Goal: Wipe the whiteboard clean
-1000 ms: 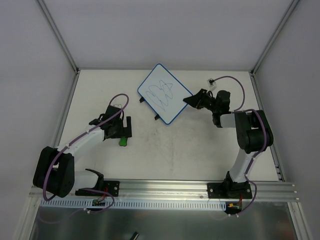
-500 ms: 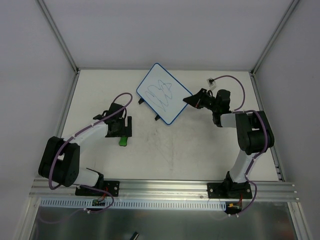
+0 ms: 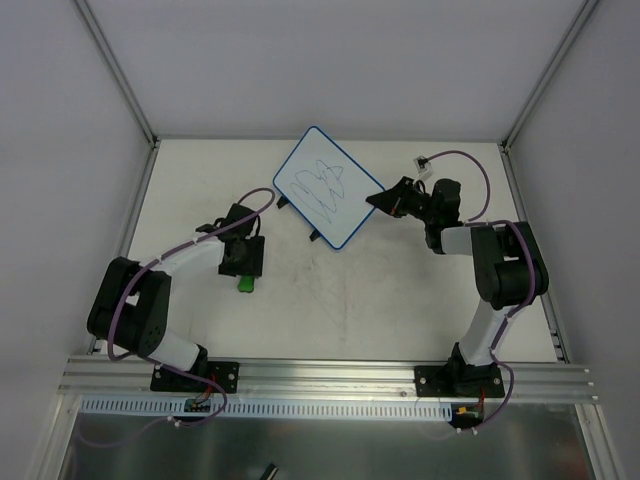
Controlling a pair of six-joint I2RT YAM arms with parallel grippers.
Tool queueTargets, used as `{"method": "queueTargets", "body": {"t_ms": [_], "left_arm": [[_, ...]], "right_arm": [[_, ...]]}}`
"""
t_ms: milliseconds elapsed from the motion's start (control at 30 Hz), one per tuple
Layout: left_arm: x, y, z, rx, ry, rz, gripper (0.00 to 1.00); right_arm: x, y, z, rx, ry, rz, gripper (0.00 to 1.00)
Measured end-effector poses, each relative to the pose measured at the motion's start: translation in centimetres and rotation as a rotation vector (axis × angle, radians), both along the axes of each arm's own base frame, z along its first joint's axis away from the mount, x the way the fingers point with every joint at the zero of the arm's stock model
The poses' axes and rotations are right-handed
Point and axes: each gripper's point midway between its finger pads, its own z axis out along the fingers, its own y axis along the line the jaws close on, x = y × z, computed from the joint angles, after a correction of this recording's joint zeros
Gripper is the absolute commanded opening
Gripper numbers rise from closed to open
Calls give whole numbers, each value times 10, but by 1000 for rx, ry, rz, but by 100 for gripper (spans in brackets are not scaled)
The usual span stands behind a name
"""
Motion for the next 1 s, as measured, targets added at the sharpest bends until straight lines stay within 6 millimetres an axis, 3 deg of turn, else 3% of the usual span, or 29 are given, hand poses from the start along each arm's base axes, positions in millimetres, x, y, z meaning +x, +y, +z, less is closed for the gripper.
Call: {"method": "queueTargets", "body": {"t_ms": [200, 367, 567, 733, 1000], "left_arm": [[-3, -4, -5, 15, 20, -29, 44], [-3, -3, -6, 21, 24, -35, 43], [-3, -2, -6, 27, 23, -41, 33], [-3, -2, -6, 30, 22, -41, 48], [-3, -4, -3, 27, 13, -46, 52]], "right_arm": [[0, 0, 0, 0, 0, 0, 0], [0, 0, 0, 0, 0, 0, 0], [1, 0, 1, 0, 3, 1, 0], [1, 0, 1, 0, 3, 1, 0], [1, 0, 1, 0, 3, 1, 0]]}}
